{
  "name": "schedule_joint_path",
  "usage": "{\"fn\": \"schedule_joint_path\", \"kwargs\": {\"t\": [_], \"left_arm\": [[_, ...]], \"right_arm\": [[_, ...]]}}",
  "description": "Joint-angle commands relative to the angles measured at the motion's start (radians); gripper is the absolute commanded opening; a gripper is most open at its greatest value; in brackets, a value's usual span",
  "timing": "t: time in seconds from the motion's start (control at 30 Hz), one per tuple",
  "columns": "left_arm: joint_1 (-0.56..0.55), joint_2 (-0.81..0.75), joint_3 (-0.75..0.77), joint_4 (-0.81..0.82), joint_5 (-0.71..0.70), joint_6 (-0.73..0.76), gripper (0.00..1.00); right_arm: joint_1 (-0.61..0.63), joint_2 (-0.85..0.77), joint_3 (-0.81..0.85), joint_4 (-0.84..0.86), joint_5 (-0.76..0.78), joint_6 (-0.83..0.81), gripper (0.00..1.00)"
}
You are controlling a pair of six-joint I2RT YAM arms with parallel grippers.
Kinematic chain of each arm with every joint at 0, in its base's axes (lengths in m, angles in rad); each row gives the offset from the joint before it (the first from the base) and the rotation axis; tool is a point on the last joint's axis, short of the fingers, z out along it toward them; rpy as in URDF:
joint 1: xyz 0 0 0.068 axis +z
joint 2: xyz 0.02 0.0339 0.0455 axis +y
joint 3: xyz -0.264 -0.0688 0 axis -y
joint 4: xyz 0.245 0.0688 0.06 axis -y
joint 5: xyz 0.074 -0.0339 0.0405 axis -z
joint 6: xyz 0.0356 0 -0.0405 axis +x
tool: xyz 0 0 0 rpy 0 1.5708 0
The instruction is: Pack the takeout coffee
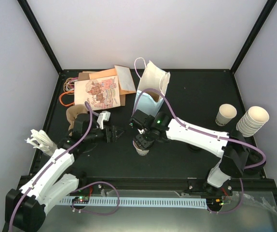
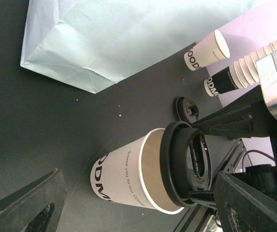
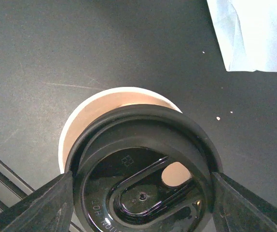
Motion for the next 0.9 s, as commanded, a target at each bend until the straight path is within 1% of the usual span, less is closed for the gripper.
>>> {"fn": "schedule_joint_path", "kwargs": {"t": [0.0,0.13,0.4,0.7,0.87], "left_arm": [[-0.012,0.011,-0.005,0.063,0.042,-0.021,0.85],[-0.022,0.027,-0.015,0.08,0.057,-0.029,0.8],[-0.031,0.045,-0.028,0.093,0.075,-0.039,0.76],[-0.038,0.054,-0.041,0.113,0.089,-0.051,0.74],[-0.044,0.06,-0.042,0.116,0.093,-0.053,0.74]], "right_arm": [[0.002,0.02,0.036,0.017,0.012,-0.025,0.75],[0.003,0.039,0.044,0.028,-0.003,-0.033,0.75],[0.003,0.052,0.056,0.038,-0.048,-0.045,0.76],[0.002,0.068,0.044,0.034,-0.051,-0.047,0.76],[0.003,0.074,0.04,0.03,-0.025,-0.042,0.76]]}}
